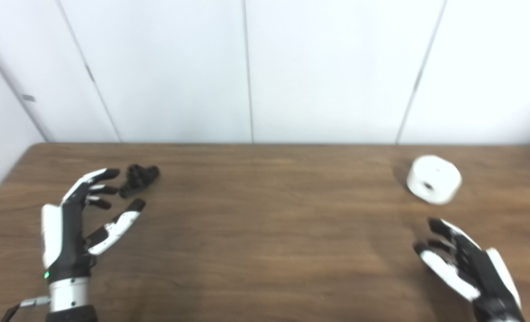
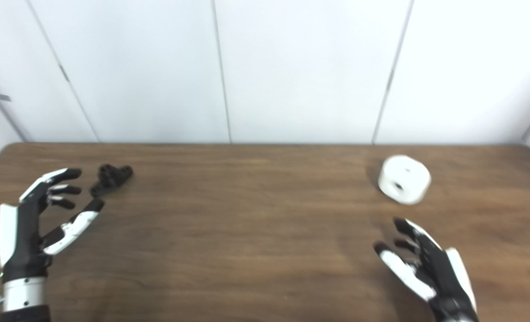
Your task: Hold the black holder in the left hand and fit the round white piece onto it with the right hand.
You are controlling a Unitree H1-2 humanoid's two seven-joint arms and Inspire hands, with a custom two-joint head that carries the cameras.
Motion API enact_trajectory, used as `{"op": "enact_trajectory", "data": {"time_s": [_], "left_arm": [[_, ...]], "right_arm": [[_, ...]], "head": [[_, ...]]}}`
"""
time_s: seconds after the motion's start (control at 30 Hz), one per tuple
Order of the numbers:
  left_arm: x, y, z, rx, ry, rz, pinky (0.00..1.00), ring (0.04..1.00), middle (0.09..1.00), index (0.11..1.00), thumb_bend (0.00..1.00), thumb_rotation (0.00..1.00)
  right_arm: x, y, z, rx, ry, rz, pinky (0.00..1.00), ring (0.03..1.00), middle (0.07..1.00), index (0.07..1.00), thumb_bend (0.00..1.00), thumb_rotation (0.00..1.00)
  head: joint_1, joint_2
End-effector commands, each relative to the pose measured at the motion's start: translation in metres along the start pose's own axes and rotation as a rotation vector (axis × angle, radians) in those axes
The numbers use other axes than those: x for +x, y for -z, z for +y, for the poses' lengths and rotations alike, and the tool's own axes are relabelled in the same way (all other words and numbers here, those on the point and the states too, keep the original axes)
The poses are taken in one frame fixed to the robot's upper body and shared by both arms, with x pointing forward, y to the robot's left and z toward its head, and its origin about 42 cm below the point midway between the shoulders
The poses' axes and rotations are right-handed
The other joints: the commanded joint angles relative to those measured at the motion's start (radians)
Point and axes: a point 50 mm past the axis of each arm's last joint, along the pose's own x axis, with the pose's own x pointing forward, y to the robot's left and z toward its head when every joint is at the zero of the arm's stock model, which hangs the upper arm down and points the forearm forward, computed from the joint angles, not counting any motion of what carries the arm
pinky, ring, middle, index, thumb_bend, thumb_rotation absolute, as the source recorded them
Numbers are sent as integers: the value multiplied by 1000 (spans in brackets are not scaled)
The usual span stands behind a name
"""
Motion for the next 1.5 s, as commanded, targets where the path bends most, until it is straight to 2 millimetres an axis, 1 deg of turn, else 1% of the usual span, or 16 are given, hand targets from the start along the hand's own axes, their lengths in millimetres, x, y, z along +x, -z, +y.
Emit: {"op": "enact_trajectory", "data": {"time_s": [0.0, 0.1, 0.17, 0.27, 0.3, 0.37, 0.4, 0.53, 0.6, 0.83, 0.93, 1.03, 1.2, 1.27, 1.37, 1.47], "left_arm": [[13, -6, 13, 59, -45, -62, 502, 652, 733, 734, 768, 468], [17, -3, 17, 149, -1, -30, 524, 687, 773, 769, 801, 473], [19, -7, 20, 236, 44, 37, 547, 712, 809, 812, 865, 524], [22, -16, 19, 326, 93, 148, 620, 780, 866, 875, 932, 501], [23, -17, 17, 341, 104, 182, 657, 795, 877, 886, 943, 491], [26, -12, 12, 360, 130, 225, 801, 864, 919, 907, 965, 487], [27, -10, 10, 366, 139, 233, 832, 885, 929, 908, 978, 496], [28, 3, 0, 411, 221, 299, 830, 941, 964, 915, 1000, 571], [29, 7, -5, 416, 258, 337, 927, 976, 992, 928, 1000, 552], [36, 23, -26, 459, 327, 443, 990, 978, 997, 920, 1000, 531], [40, 26, -35, 448, 352, 481, 999, 998, 1000, 943, 1000, 510], [44, 32, -45, 425, 361, 506, 1000, 1000, 1000, 939, 1000, 437], [49, 41, -59, 409, 370, 534, 1000, 1000, 1000, 943, 1000, 439], [52, 47, -65, 403, 351, 536, 1000, 1000, 1000, 924, 1000, 466], [57, 55, -76, 415, 315, 559, 1000, 1000, 1000, 908, 1000, 470], [64, 60, -85, 419, 287, 582, 1000, 1000, 1000, 902, 1000, 424]], "right_arm": [[3, 2, -2, -1, 7, -4, 572, 797, 863, 827, 523, 541], [6, 6, -5, -1, 8, -6, 574, 793, 859, 829, 530, 551], [7, 8, -9, 1, 8, -5, 580, 796, 862, 837, 516, 545], [7, 8, -12, -41, 22, 3, 591, 801, 867, 844, 479, 526], [7, 8, -13, -73, 28, 11, 594, 784, 850, 837, 491, 568], [7, 8, -16, -114, 35, 20, 611, 768, 827, 829, 498, 616], [7, 8, -17, -120, 36, 21, 620, 769, 825, 827, 495, 625], [6, 12, -22, -116, 41, 26, 629, 780, 836, 828, 480, 645], [6, 14, -25, -107, 44, 29, 609, 767, 828, 828, 492, 638], [5, 19, -34, -68, 46, 34, 484, 664, 757, 841, 523, 655], [4, 18, -36, -60, 43, 53, 526, 709, 802, 842, 546, 663], [4, 16, -38, -59, 42, 62, 581, 761, 845, 850, 528, 666], [3, 15, -40, -45, 44, 68, 490, 692, 781, 858, 536, 650], [2, 15, -41, -47, 44, 70, 558, 757, 840, 864, 535, 661], [2, 20, -43, -64, 44, 65, 586, 775, 856, 868, 538, 675], [1, 25, -46, -85, 44, 58, 597, 768, 846, 868, 516, 680]], "head": [[3, -1], [51, -18], [96, -27], [147, -37], [152, -37], [185, -41], [189, -41], [228, -38], [243, -37], [297, -31], [306, -29], [313, -30], [328, -33], [334, -35], [338, -37], [340, -36]]}}
